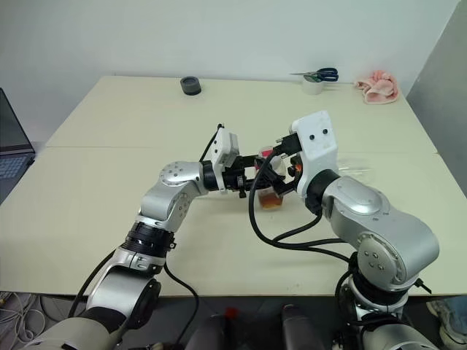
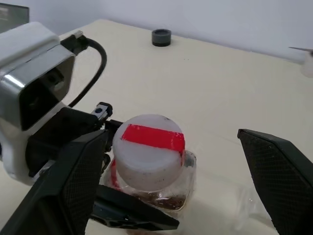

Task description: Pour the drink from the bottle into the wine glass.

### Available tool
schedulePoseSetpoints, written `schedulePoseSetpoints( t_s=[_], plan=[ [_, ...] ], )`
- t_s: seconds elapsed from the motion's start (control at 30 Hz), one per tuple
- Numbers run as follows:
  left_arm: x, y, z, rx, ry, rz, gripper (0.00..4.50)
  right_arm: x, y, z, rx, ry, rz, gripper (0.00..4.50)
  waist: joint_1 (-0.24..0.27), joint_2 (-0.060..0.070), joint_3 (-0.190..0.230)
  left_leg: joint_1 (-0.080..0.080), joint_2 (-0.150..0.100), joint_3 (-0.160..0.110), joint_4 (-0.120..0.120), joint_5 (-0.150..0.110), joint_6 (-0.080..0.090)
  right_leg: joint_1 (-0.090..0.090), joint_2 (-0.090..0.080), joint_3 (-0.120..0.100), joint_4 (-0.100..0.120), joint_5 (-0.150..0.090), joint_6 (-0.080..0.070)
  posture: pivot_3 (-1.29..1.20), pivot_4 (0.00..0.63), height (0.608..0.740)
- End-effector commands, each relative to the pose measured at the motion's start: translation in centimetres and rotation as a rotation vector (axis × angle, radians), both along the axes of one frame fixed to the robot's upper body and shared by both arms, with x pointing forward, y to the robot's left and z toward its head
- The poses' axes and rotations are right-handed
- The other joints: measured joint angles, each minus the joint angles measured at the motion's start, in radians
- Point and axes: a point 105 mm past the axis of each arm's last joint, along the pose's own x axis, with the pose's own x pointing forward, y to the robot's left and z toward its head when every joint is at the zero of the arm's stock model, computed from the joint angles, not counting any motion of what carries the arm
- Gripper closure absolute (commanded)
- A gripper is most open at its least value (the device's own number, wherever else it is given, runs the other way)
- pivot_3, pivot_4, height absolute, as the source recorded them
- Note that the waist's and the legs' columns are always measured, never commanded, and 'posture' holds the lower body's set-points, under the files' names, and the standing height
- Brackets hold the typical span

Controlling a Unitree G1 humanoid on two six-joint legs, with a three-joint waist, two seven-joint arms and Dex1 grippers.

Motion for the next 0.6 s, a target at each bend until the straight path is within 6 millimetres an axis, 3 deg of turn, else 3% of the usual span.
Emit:
schedulePoseSetpoints(
  t_s=[0.03, 0.2, 0.3, 0.5, 0.6],
  plan=[
    [-0.42, -0.5, 1.86, -0.028, -0.074, -0.029, 2.35, -0.09, -0.17, 1.09, 0.033, -0.048, -0.046, 0.0, 0.0, 0.0, 0.0, 0.0, 0.0, 0.0, 0.0, 0.0, 0.0, 0.0, 0.0, 0.0, 0.0, 0.0, 0.0, 0.0, 0.15, 0.74],
    [-0.48, -0.32, 1.87, -0.029, -0.075, -0.026, 2.35, -0.07, 0.22, 0.9, 0.036, -0.032, -0.033, 0.0, -0.001, 0.0, 0.0, 0.0, 0.0, 0.0, 0.0, 0.0, 0.0, 0.0, 0.0, 0.0, 0.0, 0.0, 0.0, 0.0, 0.15, 0.74],
    [-0.45, -0.16, 1.95, -0.031, -0.078, -0.017, 2.35, -0.11, 0.49, 0.6, 0.029, -0.012, -0.018, 0.58, -0.002, 0.0, 0.0, 0.0, 0.0, 0.0, 0.0, 0.0, 0.0, 0.0, 0.0, 0.0, 0.0, 0.0, 0.0, 0.0, 0.15, 0.74],
    [-0.45, 0.11, 1.91, -0.03, -0.078, -0.008, 2.35, -0.03, 0.68, 0.48, 0.017, -0.003, -0.014, 2.63, -0.002, 0.0, 0.0, 0.0, 0.0, 0.0, 0.0, 0.0, 0.0, 0.0, 0.0, 0.0, 0.0, 0.0, 0.0, 0.0, 0.15, 0.74],
    [-0.36, 0.19, 1.96, -0.03, -0.078, -0.003, 2.35, 0.12, 0.66, 0.74, 0.004, -0.017, -0.015, 2.69, -0.002, 0.0, 0.0, 0.0, 0.0, 0.0, 0.0, 0.0, 0.0, 0.0, 0.0, 0.0, 0.0, 0.0, 0.0, 0.0, 0.15, 0.74]
  ],
)
